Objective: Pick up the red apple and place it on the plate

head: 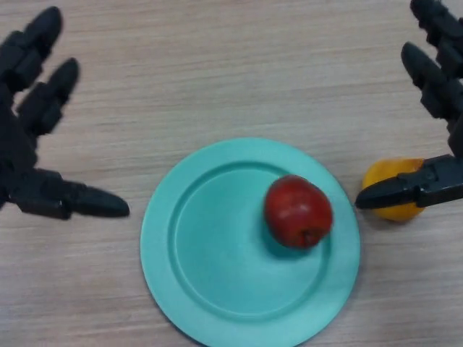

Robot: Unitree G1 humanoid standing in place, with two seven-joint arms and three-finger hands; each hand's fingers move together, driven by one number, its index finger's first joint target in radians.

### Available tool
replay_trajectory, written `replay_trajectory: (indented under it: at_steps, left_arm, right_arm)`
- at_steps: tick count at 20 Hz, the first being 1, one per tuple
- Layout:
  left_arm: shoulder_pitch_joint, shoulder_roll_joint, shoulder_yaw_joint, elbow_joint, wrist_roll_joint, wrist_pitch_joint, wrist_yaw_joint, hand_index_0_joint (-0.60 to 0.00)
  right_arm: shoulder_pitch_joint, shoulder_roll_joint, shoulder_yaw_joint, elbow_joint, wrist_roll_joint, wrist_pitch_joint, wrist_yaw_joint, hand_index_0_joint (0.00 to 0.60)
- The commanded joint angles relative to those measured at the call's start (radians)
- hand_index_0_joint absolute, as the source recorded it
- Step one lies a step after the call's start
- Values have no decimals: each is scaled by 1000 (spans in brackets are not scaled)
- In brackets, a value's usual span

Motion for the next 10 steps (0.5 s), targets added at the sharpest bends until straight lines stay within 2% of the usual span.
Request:
replay_trajectory:
  at_steps: [1,5,7,10]
  left_arm:
    - [-8,55,104,-69,-24,-170,4,0]
    - [24,42,79,-73,47,-203,-3,0]
    - [4,33,82,-64,62,-233,15,0]
    - [-20,45,71,-36,34,-224,63,0]
  right_arm:
    - [-14,-44,-81,-69,30,-190,-5,0]
    - [25,-33,-87,-46,27,-251,16,0]
    - [29,-26,-80,-51,33,-248,-8,0]
    - [0,-28,-51,-61,21,-208,-26,0]
